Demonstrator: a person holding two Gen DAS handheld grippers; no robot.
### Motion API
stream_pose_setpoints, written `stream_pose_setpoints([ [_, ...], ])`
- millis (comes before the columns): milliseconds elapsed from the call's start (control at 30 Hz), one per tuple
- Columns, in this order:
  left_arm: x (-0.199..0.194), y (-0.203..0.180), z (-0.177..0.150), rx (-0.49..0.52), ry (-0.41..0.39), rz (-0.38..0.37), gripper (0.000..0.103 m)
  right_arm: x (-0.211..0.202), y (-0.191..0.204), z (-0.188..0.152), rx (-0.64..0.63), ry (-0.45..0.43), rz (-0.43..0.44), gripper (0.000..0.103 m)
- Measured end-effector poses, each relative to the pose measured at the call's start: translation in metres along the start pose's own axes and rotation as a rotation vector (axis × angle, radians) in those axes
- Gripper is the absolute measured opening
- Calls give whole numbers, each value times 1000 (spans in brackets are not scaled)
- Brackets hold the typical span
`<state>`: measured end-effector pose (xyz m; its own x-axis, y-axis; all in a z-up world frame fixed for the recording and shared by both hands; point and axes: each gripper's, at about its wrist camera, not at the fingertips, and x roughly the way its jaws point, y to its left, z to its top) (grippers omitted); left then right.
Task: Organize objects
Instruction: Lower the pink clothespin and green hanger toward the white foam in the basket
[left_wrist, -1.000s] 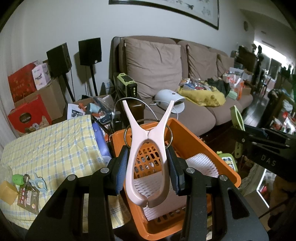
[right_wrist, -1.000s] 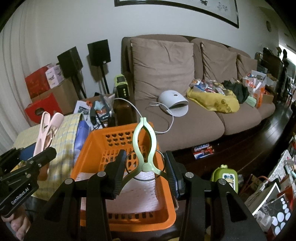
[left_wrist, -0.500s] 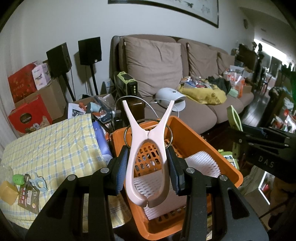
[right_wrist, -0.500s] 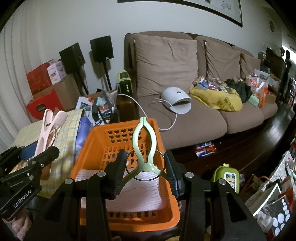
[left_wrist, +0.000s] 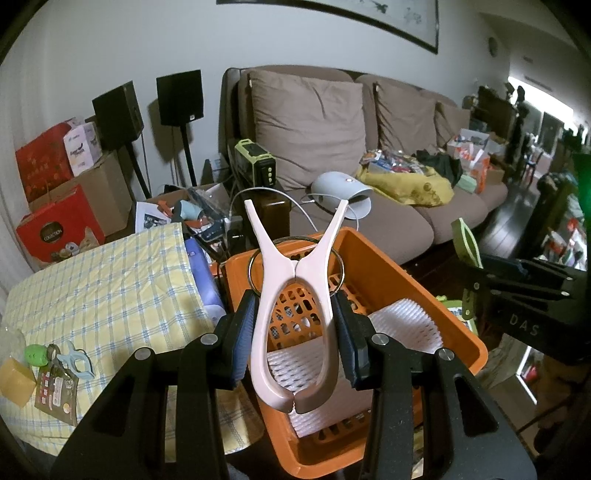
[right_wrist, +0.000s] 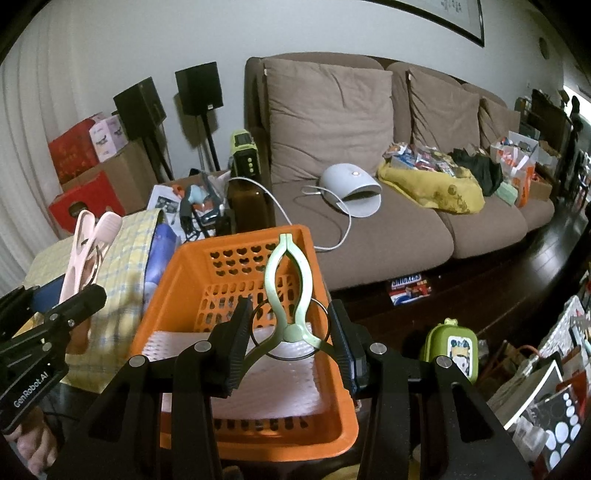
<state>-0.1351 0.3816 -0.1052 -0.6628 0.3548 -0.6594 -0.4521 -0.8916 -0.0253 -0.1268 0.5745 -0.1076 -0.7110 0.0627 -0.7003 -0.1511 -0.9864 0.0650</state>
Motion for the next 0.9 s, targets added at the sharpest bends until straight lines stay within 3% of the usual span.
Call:
stream_pose_setpoints([
  [900,4,0,-1,-32,32,-35,38,8,-1,-5,-5,18,-3,42],
])
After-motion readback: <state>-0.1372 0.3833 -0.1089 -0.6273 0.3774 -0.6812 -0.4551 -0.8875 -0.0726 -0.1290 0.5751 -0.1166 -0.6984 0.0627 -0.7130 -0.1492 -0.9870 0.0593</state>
